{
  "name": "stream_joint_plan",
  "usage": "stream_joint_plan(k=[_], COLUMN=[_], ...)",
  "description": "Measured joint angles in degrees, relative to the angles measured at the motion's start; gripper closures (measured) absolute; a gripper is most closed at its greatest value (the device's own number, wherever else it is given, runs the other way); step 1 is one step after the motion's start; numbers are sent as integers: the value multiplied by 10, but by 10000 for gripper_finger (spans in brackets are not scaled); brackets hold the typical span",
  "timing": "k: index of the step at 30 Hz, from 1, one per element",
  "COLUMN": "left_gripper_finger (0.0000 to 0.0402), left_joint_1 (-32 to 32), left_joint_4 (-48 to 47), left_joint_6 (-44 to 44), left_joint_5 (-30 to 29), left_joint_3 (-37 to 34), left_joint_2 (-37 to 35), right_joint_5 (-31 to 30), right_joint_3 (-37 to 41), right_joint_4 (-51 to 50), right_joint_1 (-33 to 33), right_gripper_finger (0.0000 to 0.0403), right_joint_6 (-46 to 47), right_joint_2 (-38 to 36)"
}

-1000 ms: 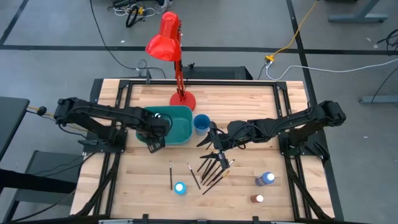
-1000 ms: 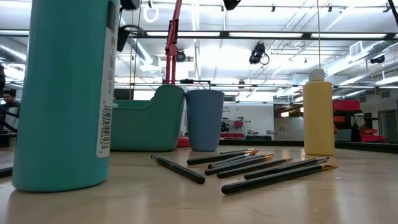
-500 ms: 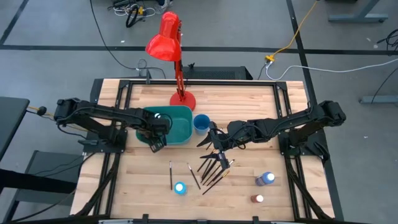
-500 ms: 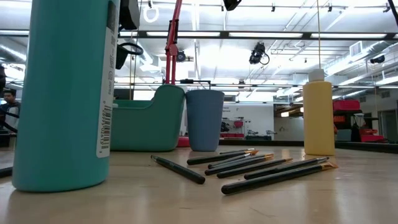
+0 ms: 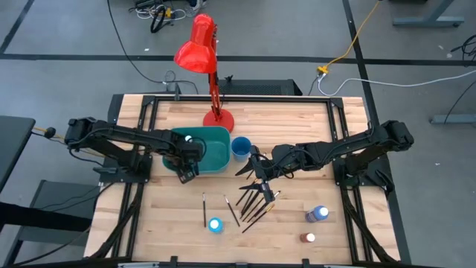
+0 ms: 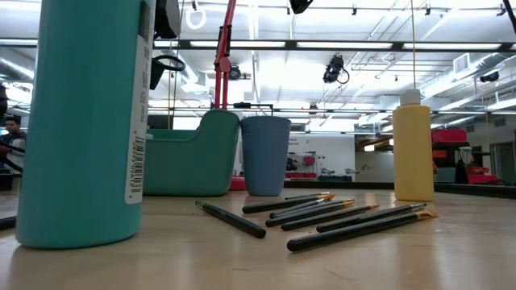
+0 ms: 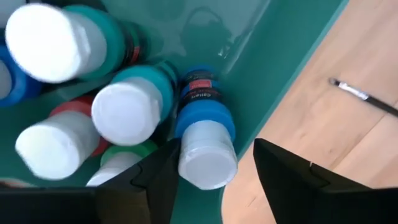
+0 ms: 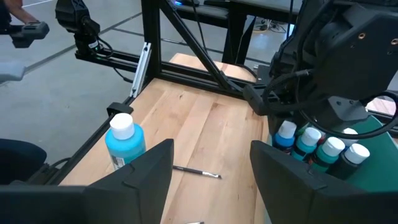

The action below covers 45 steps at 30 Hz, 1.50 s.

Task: Pick & Place Paint Supplies
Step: Put the light blue paint bottle into the green bin, then put the red orange paint bottle into the green bin

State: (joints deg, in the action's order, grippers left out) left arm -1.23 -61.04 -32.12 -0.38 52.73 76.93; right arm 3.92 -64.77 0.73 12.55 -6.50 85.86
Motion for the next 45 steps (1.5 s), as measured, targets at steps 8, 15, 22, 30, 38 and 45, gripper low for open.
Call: stream_joint_plan(k=[8,15,22,30,38,45], left_gripper_finger=[218,248,272,285,286,286], left_joint_1=[0,0,-34,-142,-217,-252], left_joint_4=[-69,-123,-169,-124,-40,70], left_joint_6=[-7,3,24,47,13,72], left_joint_5=[-21,-26,-100,-252,-404,-434], left_joint_3=[35,117,219,229,229,229], left_joint_2=[0,0,-3,-41,-136,-138], right_joint_5=[0,0,0,0,0,10], right_joint_3=[0,0,0,0,0,0], right_joint_4=[0,0,0,10,51,72], right_joint_1=[0,0,0,0,0,0], right_gripper_finger=[179,179,179,179,179,179], right_joint_6=[0,0,0,9,100,123], right_joint_2=[0,0,0,0,0,0])
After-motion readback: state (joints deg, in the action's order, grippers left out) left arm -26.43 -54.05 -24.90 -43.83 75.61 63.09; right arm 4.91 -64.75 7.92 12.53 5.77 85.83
